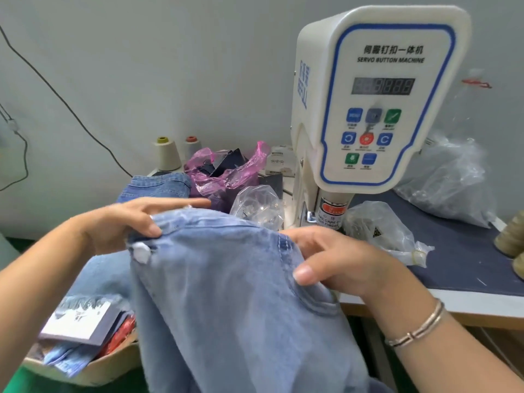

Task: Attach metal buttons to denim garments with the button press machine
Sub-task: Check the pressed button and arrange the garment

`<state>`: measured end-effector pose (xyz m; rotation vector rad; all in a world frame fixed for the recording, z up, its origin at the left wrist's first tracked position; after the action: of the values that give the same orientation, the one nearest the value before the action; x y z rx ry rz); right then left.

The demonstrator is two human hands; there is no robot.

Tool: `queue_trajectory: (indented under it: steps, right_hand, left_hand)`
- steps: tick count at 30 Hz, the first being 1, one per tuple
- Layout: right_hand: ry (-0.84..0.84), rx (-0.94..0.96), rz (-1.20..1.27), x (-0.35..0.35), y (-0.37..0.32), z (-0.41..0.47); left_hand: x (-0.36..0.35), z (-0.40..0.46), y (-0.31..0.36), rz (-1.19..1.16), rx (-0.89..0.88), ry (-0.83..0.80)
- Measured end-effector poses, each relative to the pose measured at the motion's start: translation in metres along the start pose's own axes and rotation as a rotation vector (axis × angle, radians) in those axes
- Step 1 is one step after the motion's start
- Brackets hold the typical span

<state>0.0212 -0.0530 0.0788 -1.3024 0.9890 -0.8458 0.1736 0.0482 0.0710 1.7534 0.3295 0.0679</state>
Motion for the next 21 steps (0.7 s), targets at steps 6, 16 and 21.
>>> queue_trajectory:
  steps: [6,16,21]
  right_hand:
    - [0.134,-0.092,-0.02,0.02,0.017,-0.009]
    - [0.226,-0.209,-0.508,0.031,0.024,-0.031]
    - [0.216,-0.495,-0.696,0.054,0.067,-0.056]
  left_hand:
    - [-0.034,0.029,-0.018,0.82,0.234,-0.048]
    - [-0.134,0.079,-0.029,0.85,0.113,-0.196]
    - [-0.132,0.089,-0.047,0.688,0.067,-0.167]
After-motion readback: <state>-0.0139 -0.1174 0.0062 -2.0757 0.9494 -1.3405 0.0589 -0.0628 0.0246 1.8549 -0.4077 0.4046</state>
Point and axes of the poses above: each hand's wrist, its own z-axis towards the middle knuckle, its own x-axis out of the back of the hand, y = z × x, the point moved 10 cm from there along z, towards the middle knuckle, and after that the axes turned 3 degrees about -z, right-handed, at the moved point
